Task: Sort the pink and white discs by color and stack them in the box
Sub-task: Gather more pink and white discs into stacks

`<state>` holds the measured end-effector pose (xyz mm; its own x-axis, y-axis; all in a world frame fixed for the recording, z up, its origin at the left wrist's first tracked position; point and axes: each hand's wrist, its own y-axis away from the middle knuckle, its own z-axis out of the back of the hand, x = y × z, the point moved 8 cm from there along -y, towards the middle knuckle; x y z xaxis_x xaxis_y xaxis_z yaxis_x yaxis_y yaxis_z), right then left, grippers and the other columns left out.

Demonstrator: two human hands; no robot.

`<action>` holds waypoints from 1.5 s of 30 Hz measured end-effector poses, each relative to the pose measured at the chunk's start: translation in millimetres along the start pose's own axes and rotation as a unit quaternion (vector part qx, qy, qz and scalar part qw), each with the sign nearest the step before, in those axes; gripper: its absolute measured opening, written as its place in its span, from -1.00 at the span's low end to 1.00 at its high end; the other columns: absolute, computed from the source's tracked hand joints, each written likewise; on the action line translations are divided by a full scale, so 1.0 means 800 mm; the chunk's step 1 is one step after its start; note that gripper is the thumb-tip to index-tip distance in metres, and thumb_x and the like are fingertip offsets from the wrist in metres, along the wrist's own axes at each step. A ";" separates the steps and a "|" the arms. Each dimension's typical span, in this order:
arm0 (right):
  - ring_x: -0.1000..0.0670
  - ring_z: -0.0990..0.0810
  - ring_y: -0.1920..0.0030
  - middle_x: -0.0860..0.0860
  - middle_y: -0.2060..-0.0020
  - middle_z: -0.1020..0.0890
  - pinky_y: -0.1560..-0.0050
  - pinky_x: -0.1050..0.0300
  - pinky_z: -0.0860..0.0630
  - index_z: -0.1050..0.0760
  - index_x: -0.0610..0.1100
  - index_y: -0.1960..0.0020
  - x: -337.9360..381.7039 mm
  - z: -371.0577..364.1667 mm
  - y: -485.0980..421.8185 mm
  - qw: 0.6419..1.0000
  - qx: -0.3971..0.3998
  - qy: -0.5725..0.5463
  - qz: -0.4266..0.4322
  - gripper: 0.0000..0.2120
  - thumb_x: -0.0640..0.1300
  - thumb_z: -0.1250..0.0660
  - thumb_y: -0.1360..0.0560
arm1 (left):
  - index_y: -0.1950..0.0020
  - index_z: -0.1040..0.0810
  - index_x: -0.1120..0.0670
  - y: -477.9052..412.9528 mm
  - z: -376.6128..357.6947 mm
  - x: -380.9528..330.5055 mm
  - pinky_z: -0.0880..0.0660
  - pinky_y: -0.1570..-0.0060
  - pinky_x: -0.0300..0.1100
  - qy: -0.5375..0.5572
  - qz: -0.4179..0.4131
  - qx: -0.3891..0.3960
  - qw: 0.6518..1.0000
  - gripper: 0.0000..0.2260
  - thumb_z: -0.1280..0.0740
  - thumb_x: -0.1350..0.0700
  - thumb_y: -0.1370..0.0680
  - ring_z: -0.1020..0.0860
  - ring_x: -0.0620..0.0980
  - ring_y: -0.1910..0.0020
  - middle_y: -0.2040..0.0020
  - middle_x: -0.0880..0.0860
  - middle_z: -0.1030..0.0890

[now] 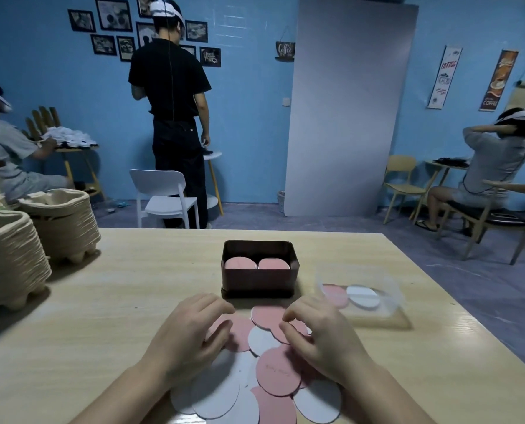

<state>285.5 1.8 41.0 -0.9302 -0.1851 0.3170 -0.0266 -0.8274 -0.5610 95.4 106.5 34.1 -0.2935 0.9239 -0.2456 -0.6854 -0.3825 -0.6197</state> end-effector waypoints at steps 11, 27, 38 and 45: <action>0.07 -0.47 -0.02 0.24 0.09 -0.55 -0.06 0.08 -0.44 -0.44 0.12 0.03 -0.027 -0.019 0.011 0.988 0.074 0.089 -0.106 -0.61 0.41 -0.22 -0.40 | -0.12 -0.55 -0.08 0.021 -0.011 -0.017 -0.49 0.03 -0.20 -0.010 -0.008 0.059 0.998 -0.85 -0.31 -0.06 -0.59 -0.52 -0.17 -0.02 -0.08 -0.23 -0.55; 0.11 -0.56 -0.25 0.12 -0.27 -0.58 -0.03 0.15 -0.57 -0.53 0.01 0.02 0.009 -0.016 0.007 0.999 -0.002 0.037 0.016 -0.58 0.35 -0.42 -0.42 | -0.14 -0.56 -0.11 0.014 -0.013 -0.015 -0.42 0.06 -0.31 -0.005 -0.013 0.056 0.998 -0.84 -0.39 -0.05 -0.57 -0.53 -0.20 0.02 -0.02 -0.24 -0.57; 0.11 -0.45 -0.41 -0.01 -0.37 -0.54 -0.26 0.12 -0.48 -0.47 0.02 0.08 0.001 -0.009 0.016 0.999 0.021 -0.028 0.032 -0.62 0.29 -0.46 -0.42 | 0.01 -0.54 -0.11 -0.016 -0.034 -0.050 -0.41 0.24 -0.17 0.020 -0.070 0.038 0.997 -0.95 -0.39 -0.02 -0.59 -0.43 -0.09 0.21 0.20 -0.15 -0.51; 0.11 -0.47 -0.38 0.02 -0.23 -0.62 -0.24 0.08 -0.48 -0.46 0.03 0.10 -0.005 -0.013 0.022 0.996 0.058 -0.013 0.061 -0.65 0.23 -0.51 -0.40 | 0.00 -0.55 -0.08 -0.007 -0.052 -0.053 -0.48 0.15 -0.06 0.018 -0.084 0.058 0.995 -0.96 -0.35 0.02 -0.64 -0.49 -0.10 0.19 0.17 -0.16 -0.57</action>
<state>284.9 -6.8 21.8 -0.9143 -0.3008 0.2711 0.1310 -0.8532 -0.5049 139.5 69.9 17.3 -0.1462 0.9739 -0.1736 -0.7950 -0.2201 -0.5652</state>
